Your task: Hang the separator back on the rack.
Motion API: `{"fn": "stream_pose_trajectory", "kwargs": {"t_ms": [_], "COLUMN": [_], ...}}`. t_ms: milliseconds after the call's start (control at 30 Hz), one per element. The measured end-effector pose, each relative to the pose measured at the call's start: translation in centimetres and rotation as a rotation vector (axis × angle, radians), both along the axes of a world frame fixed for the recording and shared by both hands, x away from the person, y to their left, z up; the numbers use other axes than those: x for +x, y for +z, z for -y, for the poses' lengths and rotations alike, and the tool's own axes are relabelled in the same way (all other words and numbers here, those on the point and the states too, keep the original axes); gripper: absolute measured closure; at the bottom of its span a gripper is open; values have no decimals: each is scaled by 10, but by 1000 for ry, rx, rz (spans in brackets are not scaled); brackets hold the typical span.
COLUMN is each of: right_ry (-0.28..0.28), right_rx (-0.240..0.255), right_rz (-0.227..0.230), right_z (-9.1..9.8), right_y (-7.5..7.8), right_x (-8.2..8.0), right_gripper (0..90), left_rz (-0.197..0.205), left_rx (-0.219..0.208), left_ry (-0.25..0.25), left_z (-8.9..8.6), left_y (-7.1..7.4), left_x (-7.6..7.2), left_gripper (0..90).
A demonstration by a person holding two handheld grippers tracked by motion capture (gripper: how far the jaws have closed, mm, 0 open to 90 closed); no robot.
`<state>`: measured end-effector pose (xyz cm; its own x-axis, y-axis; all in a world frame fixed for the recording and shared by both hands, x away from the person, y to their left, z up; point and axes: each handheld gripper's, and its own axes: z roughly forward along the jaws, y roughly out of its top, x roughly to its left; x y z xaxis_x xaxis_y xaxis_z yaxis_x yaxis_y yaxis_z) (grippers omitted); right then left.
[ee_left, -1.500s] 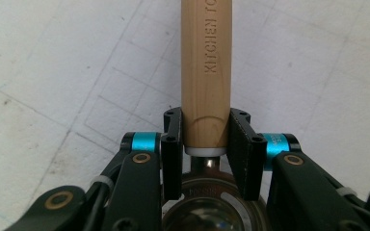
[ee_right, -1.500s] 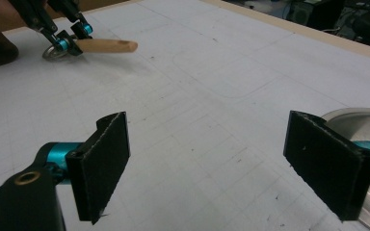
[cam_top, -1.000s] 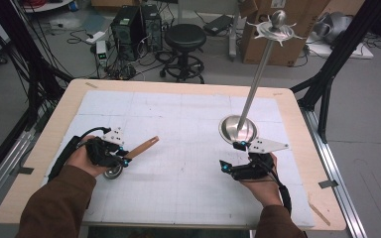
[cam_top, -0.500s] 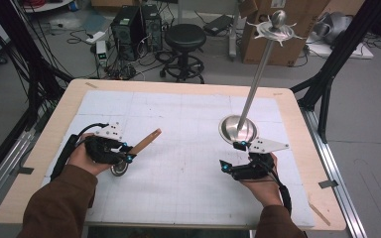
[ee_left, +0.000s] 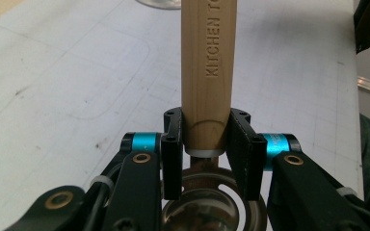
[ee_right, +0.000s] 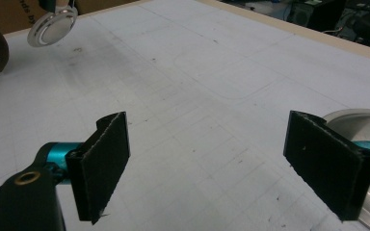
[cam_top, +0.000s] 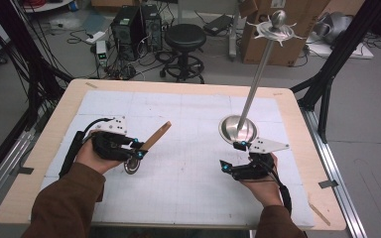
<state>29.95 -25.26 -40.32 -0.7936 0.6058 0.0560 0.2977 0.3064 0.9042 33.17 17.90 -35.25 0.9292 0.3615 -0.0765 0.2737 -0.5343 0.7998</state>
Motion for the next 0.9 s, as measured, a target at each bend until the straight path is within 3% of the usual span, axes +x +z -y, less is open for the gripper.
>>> {"fn": "stream_pose_trajectory", "kwargs": {"t_ms": [300, 533, 900], "right_ry": [0, 2, -4], "right_rx": [5, 8, 9], "right_rz": [5, 0, 3], "right_z": [0, 1, 4], "right_y": [0, 0, 0], "right_x": [0, -1, -2], "right_gripper": [153, 153, 153], "left_rz": [-8, 0, 36], "left_rx": [-76, -130, -164], "left_ry": [-16, -28, -50], "left_z": [6, 11, 24], "left_y": [11, 27, 54], "left_x": [8, 17, 27], "left_gripper": [692, 692, 692]}}
